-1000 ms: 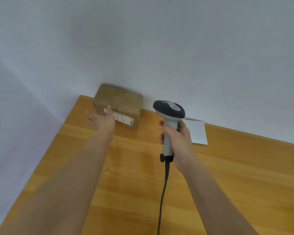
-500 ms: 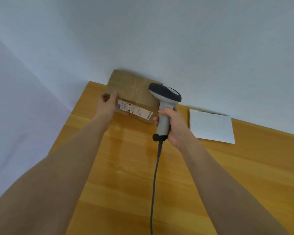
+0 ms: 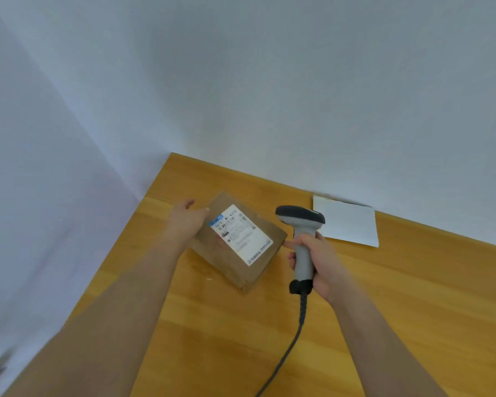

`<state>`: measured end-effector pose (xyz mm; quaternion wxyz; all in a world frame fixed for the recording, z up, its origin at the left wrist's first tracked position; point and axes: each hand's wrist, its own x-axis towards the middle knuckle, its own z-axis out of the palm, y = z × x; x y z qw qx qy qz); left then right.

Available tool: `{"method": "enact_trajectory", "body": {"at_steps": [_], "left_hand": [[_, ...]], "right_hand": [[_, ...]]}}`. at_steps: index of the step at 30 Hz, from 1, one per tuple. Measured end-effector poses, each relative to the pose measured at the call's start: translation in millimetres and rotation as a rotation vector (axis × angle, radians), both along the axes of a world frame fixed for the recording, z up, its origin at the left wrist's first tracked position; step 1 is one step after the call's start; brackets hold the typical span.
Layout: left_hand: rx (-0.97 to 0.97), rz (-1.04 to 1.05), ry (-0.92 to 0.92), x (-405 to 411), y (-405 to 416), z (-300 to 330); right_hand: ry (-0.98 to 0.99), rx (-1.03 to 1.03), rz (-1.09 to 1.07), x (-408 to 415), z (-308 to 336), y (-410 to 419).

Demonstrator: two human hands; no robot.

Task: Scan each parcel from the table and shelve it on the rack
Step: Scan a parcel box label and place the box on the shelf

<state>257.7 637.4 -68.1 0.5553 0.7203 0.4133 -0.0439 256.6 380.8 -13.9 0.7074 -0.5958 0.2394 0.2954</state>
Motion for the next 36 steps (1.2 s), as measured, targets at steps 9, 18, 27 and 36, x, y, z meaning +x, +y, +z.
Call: {"method": "enact_trajectory", "body": {"at_steps": [9, 18, 27, 36], "left_hand": [[-0.166, 0.178, 0.196, -77, -103, -2], [-0.200, 0.146, 0.167, -89, -126, -8], [-0.160, 0.134, 0.150, -90, -132, -5], [-0.168, 0.154, 0.153, -88, -134, -7]], "right_hand": [[-0.042, -0.108, 0.082, -26, 16, -10], [-0.236, -0.149, 0.455, -44, 66, 9], [-0.307, -0.176, 0.537, -56, 116, 5], [-0.281, -0.075, 0.497, -64, 145, -8]]}}
